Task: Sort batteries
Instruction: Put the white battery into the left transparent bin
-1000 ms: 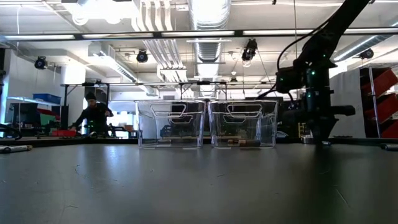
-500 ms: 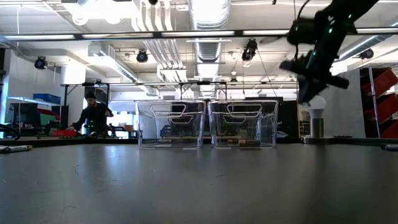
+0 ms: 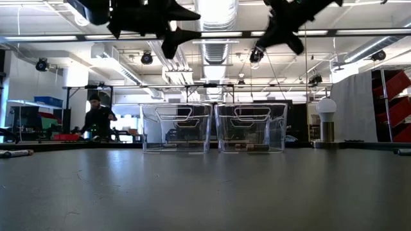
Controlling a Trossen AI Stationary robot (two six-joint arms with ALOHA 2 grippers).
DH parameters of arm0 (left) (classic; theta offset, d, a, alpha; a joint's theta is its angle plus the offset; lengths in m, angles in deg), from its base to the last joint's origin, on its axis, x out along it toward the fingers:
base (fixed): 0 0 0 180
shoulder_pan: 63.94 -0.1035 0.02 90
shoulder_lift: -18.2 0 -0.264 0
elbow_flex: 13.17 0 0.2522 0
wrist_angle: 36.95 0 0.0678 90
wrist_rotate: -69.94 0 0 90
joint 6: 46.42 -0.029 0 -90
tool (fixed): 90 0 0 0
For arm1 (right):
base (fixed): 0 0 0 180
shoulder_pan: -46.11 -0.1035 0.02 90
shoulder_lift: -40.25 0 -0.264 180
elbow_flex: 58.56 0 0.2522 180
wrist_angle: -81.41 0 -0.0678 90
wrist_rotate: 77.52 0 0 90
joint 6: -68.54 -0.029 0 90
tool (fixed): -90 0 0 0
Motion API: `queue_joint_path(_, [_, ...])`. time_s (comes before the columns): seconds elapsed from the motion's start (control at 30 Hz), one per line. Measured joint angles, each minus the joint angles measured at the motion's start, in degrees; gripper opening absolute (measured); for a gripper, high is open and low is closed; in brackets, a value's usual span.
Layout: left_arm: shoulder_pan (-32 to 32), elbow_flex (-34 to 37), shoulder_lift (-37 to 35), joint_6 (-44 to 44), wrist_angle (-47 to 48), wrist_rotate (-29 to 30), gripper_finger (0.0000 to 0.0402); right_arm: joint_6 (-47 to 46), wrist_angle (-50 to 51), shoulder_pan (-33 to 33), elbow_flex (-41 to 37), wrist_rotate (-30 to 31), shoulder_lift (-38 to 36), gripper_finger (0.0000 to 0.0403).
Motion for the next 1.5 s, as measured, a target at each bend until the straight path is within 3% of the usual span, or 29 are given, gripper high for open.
queue_joint_path(0.47, [0.3, 3.3, 2.1, 4.8, -18.7, 0.2, 0.0204, 9.0, -14.5, -9.6, 16.2, -5.5, 15.7, 0.0027])
queue_joint_path(0.9, [0.3, 3.3, 2.1, 9.0, -23.5, 1.0, 0.0196, 8.5, -22.4, -10.3, 18.9, -7.1, 21.8, 0.0027])
queue_joint_path(1.03, [0.3, 3.3, 2.1, 9.2, -23.8, 4.4, 0.0171, 8.4, -22.7, -10.3, 18.9, -7.1, 21.9, 0.0027])
queue_joint_path(1.2, [0.3, 3.3, 2.3, 10.0, -23.9, 4.7, 0.0127, 7.8, -22.6, -10.3, 18.9, -6.9, 21.8, 0.0027])
queue_joint_path(1.5, [0.3, 3.3, 2.3, 10.1, -23.7, 4.9, 0.0017, 8.1, -22.1, -10.3, 18.9, -6.9, 21.8, 0.0028])
